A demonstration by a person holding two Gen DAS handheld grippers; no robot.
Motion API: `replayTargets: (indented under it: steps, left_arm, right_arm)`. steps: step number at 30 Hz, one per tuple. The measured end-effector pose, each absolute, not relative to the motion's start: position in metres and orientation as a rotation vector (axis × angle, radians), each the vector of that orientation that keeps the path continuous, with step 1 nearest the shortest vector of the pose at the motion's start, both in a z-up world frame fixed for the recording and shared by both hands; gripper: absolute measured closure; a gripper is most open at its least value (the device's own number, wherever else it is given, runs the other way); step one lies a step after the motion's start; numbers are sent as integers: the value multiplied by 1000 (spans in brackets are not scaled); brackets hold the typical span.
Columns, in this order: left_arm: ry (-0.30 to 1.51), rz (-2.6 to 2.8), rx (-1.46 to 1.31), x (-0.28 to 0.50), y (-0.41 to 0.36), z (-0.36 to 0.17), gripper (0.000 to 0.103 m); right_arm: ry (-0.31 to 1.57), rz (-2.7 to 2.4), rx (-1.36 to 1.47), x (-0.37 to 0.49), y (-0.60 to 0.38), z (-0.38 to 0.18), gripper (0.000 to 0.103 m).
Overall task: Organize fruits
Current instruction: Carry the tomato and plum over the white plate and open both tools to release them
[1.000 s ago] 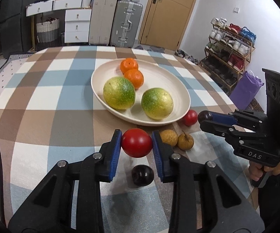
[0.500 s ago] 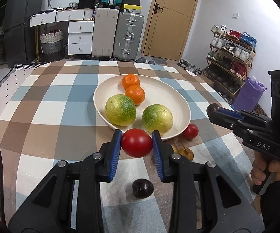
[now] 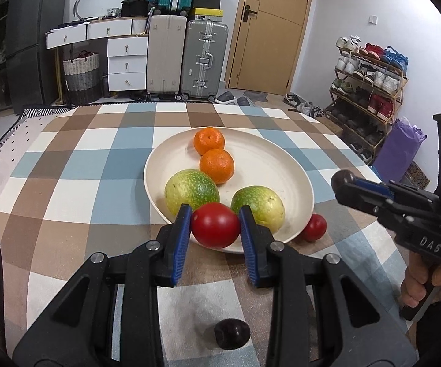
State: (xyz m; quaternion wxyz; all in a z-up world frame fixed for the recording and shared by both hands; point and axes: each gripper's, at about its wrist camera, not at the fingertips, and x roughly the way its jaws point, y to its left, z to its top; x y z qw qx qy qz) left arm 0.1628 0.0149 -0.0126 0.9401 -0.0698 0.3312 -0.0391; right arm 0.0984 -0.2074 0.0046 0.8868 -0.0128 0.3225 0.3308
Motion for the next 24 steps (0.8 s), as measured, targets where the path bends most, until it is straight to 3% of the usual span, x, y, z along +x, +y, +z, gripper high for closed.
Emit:
replayTargets:
  steps: [24]
  left_arm:
    - [706,-76,-114,206,20,-22,74]
  right_arm:
    - [714,604,-15,142,-192,0,77]
